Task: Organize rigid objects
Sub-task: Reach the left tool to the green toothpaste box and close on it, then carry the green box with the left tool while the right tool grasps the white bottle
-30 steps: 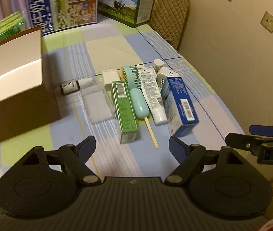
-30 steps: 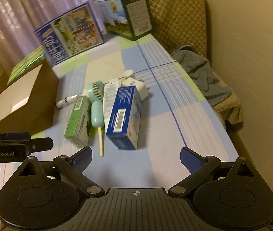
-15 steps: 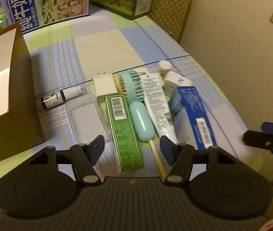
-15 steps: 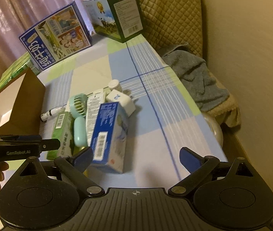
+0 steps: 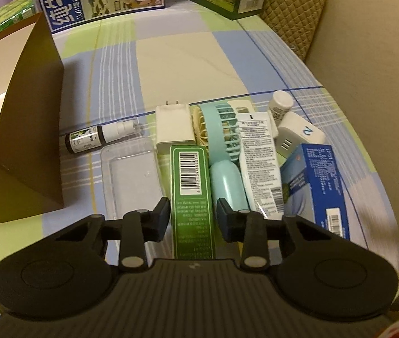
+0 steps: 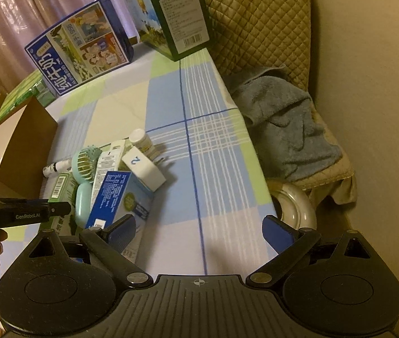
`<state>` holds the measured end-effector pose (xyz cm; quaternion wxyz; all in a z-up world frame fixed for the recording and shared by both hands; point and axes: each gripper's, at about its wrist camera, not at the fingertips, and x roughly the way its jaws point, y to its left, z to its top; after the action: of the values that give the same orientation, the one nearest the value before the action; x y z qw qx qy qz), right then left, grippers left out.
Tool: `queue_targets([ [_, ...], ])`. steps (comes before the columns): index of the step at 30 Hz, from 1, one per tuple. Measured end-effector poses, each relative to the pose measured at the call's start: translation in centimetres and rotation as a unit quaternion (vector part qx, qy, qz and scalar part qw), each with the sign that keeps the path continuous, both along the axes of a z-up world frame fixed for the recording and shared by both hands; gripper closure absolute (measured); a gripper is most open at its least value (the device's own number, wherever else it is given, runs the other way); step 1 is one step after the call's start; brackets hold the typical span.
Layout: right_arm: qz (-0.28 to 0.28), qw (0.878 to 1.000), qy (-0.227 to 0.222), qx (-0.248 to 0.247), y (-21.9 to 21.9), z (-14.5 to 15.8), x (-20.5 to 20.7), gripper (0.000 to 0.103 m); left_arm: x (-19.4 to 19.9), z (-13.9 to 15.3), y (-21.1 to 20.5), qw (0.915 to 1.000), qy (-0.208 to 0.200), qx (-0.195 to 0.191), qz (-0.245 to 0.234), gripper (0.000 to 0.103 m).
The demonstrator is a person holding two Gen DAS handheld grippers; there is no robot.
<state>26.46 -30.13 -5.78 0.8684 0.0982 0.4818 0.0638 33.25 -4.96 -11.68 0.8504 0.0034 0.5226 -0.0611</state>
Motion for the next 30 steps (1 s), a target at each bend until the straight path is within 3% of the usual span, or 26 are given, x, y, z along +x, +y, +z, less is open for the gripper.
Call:
queue_targets([
  [11, 0.070, 0.997, -0.022, -0.001, 0.6, -0.1, 3.5, 0.011, -2.0, 1.2, 0.2, 0.9990, -0.024, 0.006, 0.038, 0.078],
  [21, 0.176, 0.982, -0.066, -0.009, 3.2, -0.6, 7.5, 0.041, -6.3, 5.1, 3.4, 0.9916, -0.062, -0.012, 0.113, 0.078],
  [30, 0.248, 0.965, -0.077, -0.025, 6.0, -2.4, 11.7, 0.054, -9.2, 7.5, 6.3, 0.9789, -0.092, -0.005, 0.182, 0.078],
])
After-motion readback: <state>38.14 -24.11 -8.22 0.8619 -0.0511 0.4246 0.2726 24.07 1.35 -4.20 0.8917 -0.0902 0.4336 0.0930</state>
